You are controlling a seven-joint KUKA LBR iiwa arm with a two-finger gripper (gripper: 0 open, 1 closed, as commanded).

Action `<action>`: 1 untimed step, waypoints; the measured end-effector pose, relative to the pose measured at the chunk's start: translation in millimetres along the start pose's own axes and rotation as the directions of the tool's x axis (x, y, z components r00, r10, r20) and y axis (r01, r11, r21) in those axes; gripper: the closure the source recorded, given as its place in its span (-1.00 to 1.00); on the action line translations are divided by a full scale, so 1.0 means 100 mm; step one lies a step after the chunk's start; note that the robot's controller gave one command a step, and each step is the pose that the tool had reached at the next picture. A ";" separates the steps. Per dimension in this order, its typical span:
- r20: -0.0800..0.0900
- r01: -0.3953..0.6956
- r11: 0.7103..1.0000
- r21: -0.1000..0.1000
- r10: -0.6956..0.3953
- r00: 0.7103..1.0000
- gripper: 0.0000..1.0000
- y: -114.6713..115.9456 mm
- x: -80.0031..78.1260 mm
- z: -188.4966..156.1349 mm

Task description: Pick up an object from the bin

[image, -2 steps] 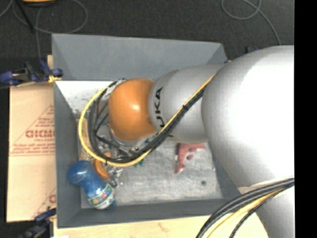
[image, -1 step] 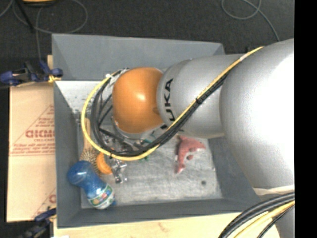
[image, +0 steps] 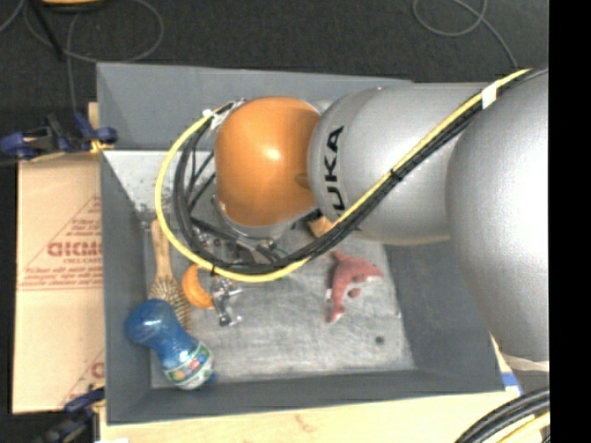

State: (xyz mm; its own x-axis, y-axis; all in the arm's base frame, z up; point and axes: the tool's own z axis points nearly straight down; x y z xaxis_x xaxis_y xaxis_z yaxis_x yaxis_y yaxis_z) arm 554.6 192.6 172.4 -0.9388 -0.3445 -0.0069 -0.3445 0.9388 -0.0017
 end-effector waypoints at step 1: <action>-0.003 0.026 1.000 -0.003 -0.026 1.000 1.00 0.00 -0.07 -0.73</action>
Offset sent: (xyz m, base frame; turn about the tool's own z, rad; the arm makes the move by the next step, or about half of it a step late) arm 0.0000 0.0000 0.0000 0.0000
